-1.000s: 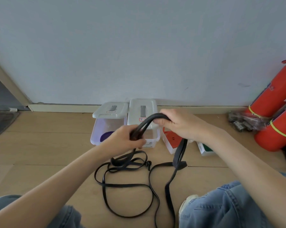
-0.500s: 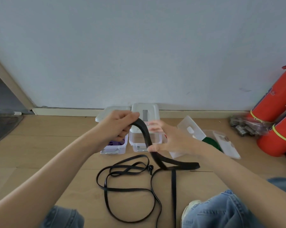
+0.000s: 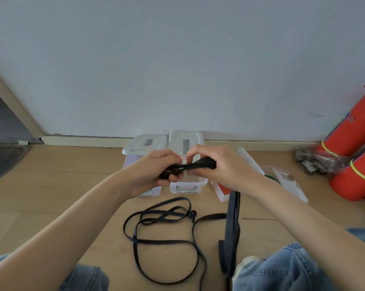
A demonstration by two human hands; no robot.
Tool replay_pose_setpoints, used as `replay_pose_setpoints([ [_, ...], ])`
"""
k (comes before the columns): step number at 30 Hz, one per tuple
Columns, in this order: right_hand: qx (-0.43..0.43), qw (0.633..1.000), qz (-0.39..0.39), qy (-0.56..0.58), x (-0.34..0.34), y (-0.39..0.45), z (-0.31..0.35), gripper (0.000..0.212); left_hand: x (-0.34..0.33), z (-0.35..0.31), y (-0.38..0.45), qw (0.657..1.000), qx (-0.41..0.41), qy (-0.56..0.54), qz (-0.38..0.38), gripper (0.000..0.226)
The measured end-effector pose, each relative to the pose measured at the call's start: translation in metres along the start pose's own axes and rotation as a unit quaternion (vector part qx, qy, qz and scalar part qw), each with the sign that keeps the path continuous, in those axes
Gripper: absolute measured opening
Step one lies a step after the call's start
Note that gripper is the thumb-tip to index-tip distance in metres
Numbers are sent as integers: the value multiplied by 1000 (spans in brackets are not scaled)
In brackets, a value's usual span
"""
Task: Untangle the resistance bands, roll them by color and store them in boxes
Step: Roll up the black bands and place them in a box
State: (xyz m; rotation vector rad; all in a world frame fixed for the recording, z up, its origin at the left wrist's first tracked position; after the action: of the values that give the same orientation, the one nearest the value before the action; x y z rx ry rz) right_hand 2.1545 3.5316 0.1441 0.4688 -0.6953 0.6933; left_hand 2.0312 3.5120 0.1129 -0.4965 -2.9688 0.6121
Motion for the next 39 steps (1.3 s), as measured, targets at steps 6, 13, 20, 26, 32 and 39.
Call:
replay_pose_setpoints([
  [6,-19,998,-40,-49,16,-6,-2,8,7,-8,-8,987,-34,155,-9,27],
  [13,15,982,-75,-174,10,-6,19,12,-3,0,-4,996,-19,75,43,48],
  [20,10,997,-43,-62,10,0,14,23,15,0,0,999,-9,-48,19,34],
  [26,-5,996,-68,-51,10,-1,11,24,12,8,0,995,13,-86,39,28],
  [32,7,989,63,-131,-2,-6,14,18,2,4,-9,976,9,197,94,25],
  [39,23,989,83,-120,-11,-6,18,18,-10,5,-10,966,-12,224,129,12],
])
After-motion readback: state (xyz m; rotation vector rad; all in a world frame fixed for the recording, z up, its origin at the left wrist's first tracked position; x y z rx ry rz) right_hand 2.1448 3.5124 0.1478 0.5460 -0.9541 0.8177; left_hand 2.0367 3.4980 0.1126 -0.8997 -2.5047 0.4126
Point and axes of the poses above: each hand's wrist, its own y-axis towards the middle knuckle, its own x-axis out of the back of the hand, z = x × y, the point moved 7 cm from there along y, towards the middle knuckle, and after that the axes turned 5 degrees about z, right-handed, at the moved point
